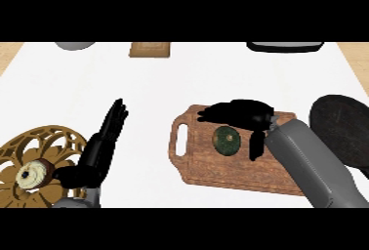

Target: Pick the squash from the cutting board and place it in the pan

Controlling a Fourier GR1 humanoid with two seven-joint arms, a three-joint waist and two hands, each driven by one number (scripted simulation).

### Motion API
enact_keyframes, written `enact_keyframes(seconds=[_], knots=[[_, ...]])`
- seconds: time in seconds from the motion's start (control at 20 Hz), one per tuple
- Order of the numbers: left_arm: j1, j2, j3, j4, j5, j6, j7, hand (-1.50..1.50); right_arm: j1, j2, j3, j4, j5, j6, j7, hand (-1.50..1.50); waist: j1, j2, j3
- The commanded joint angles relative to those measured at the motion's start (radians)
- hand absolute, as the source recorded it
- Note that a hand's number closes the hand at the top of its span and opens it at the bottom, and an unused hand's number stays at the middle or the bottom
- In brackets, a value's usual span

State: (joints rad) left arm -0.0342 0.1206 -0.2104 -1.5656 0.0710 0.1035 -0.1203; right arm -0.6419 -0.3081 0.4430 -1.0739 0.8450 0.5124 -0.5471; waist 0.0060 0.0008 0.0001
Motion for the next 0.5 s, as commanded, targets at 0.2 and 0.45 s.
enact_keyframes(seconds=[0.2, 0.45], knots=[[0.009, -0.031, -0.002, -0.025, -0.015, -0.014, 0.007, 0.00, -0.097, 0.116, -0.027, 0.242, 0.119, -0.046, -0.007, -1.50, 0.008, 0.002, 0.000], [-0.001, -0.029, 0.021, 0.043, -0.023, -0.036, -0.049, 0.00, -0.049, 0.054, 0.062, 0.197, 0.213, -0.103, -0.151, 1.50, 0.003, 0.002, 0.000]])
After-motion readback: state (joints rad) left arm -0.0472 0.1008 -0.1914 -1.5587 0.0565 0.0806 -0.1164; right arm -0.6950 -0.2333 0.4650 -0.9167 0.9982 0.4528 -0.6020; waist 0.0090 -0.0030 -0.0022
